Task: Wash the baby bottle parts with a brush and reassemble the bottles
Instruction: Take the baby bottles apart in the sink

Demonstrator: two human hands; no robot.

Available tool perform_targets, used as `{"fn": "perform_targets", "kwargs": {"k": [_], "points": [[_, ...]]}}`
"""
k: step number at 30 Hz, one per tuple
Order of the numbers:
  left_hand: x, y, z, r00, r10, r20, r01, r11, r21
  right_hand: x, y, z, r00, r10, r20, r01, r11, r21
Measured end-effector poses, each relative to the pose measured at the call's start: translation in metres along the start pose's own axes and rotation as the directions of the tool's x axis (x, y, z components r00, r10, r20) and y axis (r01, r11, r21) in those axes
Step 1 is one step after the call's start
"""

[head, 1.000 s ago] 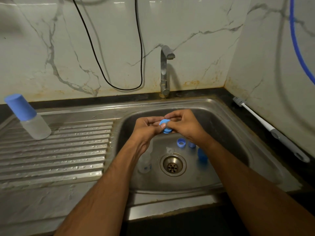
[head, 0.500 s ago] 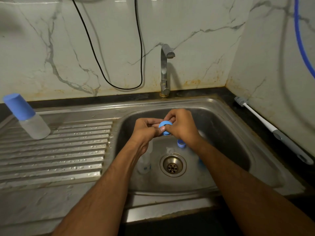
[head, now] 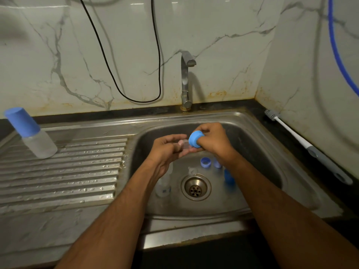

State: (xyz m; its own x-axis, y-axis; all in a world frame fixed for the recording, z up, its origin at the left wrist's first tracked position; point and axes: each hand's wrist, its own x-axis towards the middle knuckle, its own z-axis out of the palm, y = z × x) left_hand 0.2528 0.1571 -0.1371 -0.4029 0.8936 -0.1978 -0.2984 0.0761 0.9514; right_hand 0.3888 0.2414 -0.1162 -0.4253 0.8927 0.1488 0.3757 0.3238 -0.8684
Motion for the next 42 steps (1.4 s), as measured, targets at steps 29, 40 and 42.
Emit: {"fn": "perform_targets", "kwargs": {"k": [29,40,42], "points": [[0.005,-0.024,-0.001,0.955,0.297,0.016,-0.21,0.636,0.742,0.002,0.022,-0.027,0.897,0.347,0.274,-0.354,0.935,-0.028],[0.031,-0.03,0.037,0.975,0.186,0.122,-0.176,0.309,0.935,-0.005,0.043,-0.04,0.915,0.402,0.031,-0.336,0.803,-0.491],[0.041,-0.03,0.052,0.978,0.142,0.151,-0.186,0.286,0.94,-0.01,0.043,-0.04,0.913,0.403,0.064,-0.297,0.763,-0.574]]}}
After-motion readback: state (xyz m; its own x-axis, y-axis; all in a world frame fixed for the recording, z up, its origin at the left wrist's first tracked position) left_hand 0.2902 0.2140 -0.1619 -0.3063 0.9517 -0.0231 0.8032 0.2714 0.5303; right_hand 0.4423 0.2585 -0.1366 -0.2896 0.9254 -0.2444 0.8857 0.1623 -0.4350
